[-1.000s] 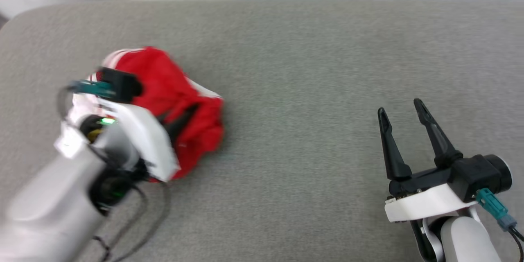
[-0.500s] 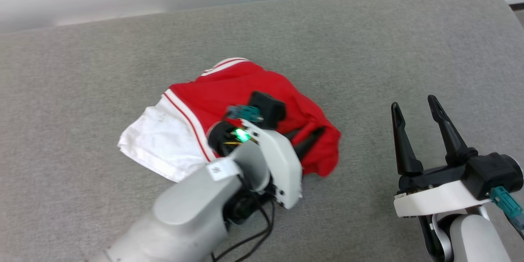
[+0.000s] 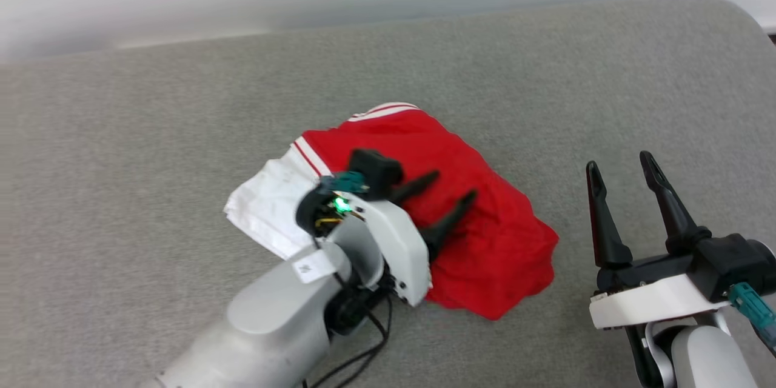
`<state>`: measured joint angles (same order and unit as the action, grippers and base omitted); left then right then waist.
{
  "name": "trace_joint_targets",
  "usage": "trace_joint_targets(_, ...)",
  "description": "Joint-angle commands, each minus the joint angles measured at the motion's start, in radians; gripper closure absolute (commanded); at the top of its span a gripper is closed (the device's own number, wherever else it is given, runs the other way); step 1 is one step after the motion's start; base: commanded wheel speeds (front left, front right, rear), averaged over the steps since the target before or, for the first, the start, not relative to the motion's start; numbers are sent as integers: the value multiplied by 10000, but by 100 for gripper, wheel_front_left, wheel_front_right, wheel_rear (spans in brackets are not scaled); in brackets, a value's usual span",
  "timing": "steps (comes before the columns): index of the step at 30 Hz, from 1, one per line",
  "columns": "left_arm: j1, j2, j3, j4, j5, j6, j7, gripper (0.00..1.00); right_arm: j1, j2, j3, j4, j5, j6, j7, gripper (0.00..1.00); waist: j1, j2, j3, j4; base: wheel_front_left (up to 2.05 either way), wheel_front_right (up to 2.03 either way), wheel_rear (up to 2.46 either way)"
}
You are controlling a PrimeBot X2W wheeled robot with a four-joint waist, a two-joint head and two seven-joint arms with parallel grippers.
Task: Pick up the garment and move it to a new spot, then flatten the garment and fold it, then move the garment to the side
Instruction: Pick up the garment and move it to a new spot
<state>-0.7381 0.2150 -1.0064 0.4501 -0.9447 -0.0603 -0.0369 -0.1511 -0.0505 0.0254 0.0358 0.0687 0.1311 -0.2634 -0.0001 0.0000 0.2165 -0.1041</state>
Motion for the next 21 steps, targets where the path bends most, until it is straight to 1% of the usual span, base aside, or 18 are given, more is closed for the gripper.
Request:
trace_joint_targets(1, 119, 148, 177, 22, 39, 55, -311, 0, 127, 7, -68, 29, -90, -6, -20, 0, 1, 0, -336, 346, 0, 0, 0)
trace_joint_targets(4, 126, 624, 608, -62, 224, 150, -1228, 0, 245, 4, -184, 83, -188, -6, -20, 0, 1, 0, -668, 692, 0, 0, 0)
trace_joint_targets(5, 219, 779, 819, -73, 173, 249, -1496, 0, 304, 6, -241, 106, -212, -6, -20, 0, 1, 0, -780, 805, 0, 0, 0)
trace_joint_targets(7, 262, 1259, 1229, -130, 402, 519, -1932, 0, 361, 1, -332, 139, -296, -6, -20, 0, 1, 0, -976, 987, 0, 0, 0)
trace_joint_targets(11, 800, 2134, 2109, -499, 949, 1044, -2263, 0, 548, 4, -523, 170, -370, -6, -20, 0, 1, 0, -1314, 1281, 0, 0, 0)
trace_joint_targets(14, 1495, 2669, 3339, -1320, 1642, 1426, -2296, 0, 597, 6, -645, 127, -433, -6, -20, 0, 1, 0, -1473, 1420, 0, 0, 0)
trace_joint_targets(17, 2756, 2853, 4591, -2322, 2432, 1769, -2280, 0, 714, 4, -783, 92, -473, -6, -20, 0, 1, 0, -1590, 1484, 0, 0, 0)
trace_joint_targets(19, 3603, 2788, 5373, -3020, 2911, 1913, -2282, 0, 767, 6, -850, 77, -453, -5, -20, 0, 1, 0, -1645, 1504, 0, 0, 0)
trace_joint_targets(21, 4552, 2690, 6032, -3617, 3437, 1954, -2283, 0, 797, 4, -878, 63, -433, -5, -20, 0, 1, 0, -1678, 1506, 0, 0, 0)
